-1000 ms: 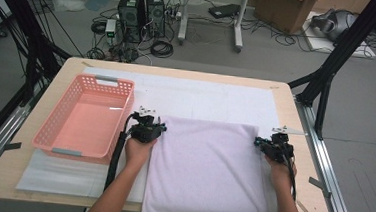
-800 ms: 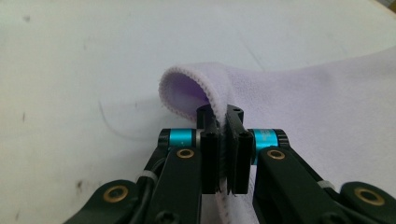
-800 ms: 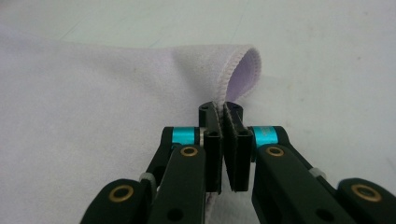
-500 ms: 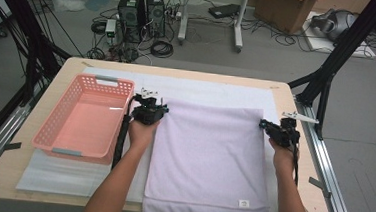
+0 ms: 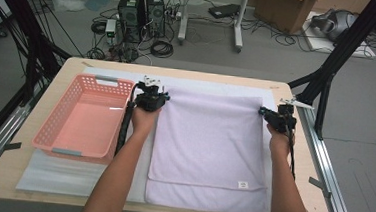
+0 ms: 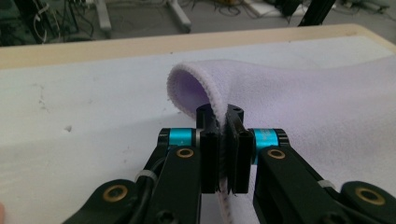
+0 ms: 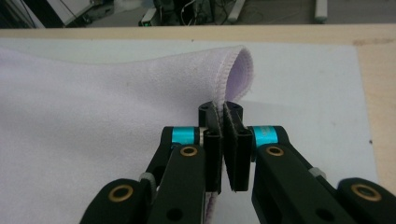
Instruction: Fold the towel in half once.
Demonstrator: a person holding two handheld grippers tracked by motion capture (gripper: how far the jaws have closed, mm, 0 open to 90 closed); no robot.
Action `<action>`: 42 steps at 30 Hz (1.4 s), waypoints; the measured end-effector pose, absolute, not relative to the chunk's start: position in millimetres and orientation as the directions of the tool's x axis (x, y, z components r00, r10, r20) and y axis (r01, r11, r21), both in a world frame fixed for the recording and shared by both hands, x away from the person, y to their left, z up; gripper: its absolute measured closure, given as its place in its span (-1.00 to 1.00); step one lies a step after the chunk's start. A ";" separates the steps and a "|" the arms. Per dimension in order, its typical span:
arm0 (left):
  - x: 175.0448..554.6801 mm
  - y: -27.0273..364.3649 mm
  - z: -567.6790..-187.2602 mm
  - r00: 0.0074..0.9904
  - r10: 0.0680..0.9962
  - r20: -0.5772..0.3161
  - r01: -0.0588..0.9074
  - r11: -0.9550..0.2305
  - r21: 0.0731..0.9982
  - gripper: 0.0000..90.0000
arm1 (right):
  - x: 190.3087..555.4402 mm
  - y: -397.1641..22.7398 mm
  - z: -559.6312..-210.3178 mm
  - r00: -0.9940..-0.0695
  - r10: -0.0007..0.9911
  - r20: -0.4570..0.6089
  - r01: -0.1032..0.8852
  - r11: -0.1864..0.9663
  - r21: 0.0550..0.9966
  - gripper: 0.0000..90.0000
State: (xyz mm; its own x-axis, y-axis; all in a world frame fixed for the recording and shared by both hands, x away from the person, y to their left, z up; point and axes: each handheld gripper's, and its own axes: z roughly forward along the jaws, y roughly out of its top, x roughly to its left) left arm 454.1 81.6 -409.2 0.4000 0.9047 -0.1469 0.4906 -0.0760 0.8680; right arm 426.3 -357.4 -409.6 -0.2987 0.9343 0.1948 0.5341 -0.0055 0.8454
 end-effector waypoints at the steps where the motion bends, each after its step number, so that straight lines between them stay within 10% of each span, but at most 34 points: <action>1: 456.0 81.6 -408.5 0.399 0.905 -0.146 0.490 -0.076 0.869 0.90 | 428.9 -357.1 -409.4 -0.296 0.934 0.200 0.537 -0.010 0.844 0.93; 23: 439.4 73.5 -417.9 0.462 0.842 -0.279 0.553 -0.028 0.833 0.11 | 416.8 -356.7 -403.4 -0.309 0.929 0.206 0.557 0.001 0.830 0.50; 42: 360.5 82.1 -414.6 0.542 0.807 -0.236 0.458 -0.048 0.887 0.10 | 350.9 -334.8 -378.2 -0.482 0.868 0.125 0.509 0.161 0.846 0.37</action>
State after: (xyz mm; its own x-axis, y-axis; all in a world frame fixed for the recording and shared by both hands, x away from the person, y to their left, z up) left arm 360.5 82.1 -414.6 0.5419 0.8066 -0.2361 0.4584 -0.0483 0.8874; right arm 350.9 -334.8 -378.2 -0.4815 0.8675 0.1249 0.5088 0.1606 0.8458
